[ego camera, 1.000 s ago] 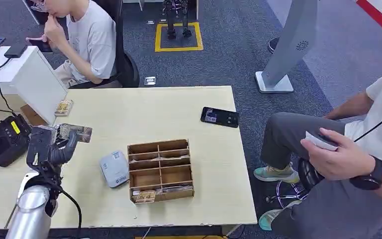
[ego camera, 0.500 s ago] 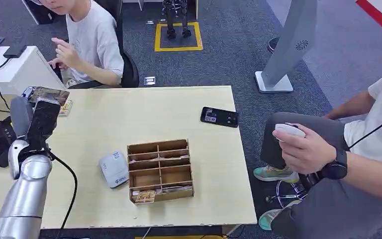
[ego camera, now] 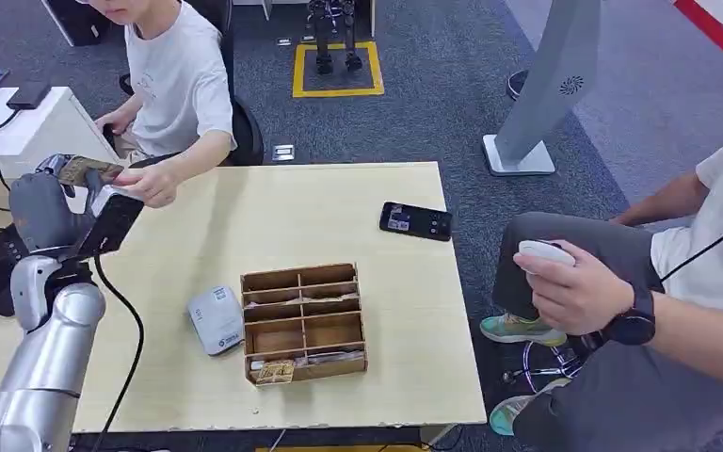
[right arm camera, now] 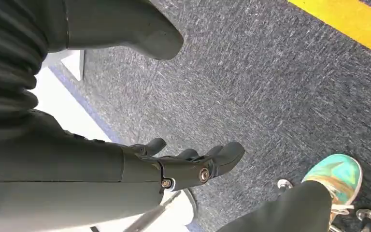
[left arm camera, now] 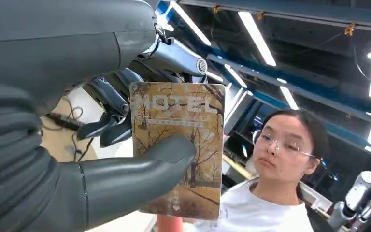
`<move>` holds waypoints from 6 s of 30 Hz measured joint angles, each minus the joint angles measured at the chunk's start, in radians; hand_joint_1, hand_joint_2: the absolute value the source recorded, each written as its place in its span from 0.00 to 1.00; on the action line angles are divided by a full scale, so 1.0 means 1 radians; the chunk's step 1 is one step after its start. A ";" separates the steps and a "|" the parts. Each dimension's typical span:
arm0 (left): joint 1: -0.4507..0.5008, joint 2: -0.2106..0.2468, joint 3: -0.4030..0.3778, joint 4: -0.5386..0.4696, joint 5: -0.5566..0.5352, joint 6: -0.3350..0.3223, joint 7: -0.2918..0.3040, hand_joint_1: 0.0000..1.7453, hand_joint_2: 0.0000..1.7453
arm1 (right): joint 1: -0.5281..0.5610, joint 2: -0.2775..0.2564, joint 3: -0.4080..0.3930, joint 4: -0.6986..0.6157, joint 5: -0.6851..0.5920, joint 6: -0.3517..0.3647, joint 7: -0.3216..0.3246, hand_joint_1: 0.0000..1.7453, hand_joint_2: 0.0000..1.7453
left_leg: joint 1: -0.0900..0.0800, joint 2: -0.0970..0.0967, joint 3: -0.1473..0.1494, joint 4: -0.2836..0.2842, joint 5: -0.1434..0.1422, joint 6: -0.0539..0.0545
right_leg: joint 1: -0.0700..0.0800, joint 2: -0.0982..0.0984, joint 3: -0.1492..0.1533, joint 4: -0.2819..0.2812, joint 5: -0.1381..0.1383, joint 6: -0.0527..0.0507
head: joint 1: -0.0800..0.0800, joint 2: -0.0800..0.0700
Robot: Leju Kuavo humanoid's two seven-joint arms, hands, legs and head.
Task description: Pass the card to the sensor for recognition and then transmit it.
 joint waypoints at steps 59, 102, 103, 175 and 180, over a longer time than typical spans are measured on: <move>0.408 0.097 -0.387 -0.658 -0.087 -0.282 -0.109 0.00 1.00 | 0.029 -0.045 -0.027 0.001 -0.008 -0.012 -0.021 0.00 1.00 | -0.001 0.002 -0.003 0.000 0.000 0.000 | -0.001 0.002 -0.004 0.000 0.000 0.000 | 0.000 0.000; 0.381 0.060 -0.544 -0.397 -0.427 -0.114 0.106 0.00 1.00 | 0.016 -0.046 -0.026 0.001 0.000 -0.016 -0.015 0.00 1.00 | -0.001 0.002 -0.003 0.000 0.000 0.000 | -0.001 0.002 -0.004 0.000 0.001 0.001 | 0.000 0.000; 0.377 0.055 -0.544 -0.385 -0.433 -0.114 0.115 0.00 1.00 | 0.016 -0.046 -0.026 0.001 0.000 -0.015 -0.015 0.00 1.00 | -0.001 0.002 -0.003 0.000 0.000 0.000 | -0.001 0.002 -0.004 0.000 0.001 0.001 | 0.000 0.000; 0.307 -0.020 -0.494 -0.229 -0.280 -0.235 0.090 0.00 1.00 | 0.015 -0.045 0.008 0.001 0.000 -0.015 -0.009 0.00 1.00 | -0.001 0.001 -0.003 0.000 0.001 0.001 | -0.001 0.001 -0.003 0.000 0.001 0.001 | 0.000 0.000; 0.307 -0.020 -0.494 -0.238 -0.235 -0.258 0.076 0.00 1.00 | 0.015 -0.045 0.008 0.001 0.000 -0.014 -0.005 0.00 1.00 | -0.001 0.001 -0.003 0.000 0.001 0.001 | -0.001 0.001 -0.003 0.000 0.001 0.001 | 0.000 0.000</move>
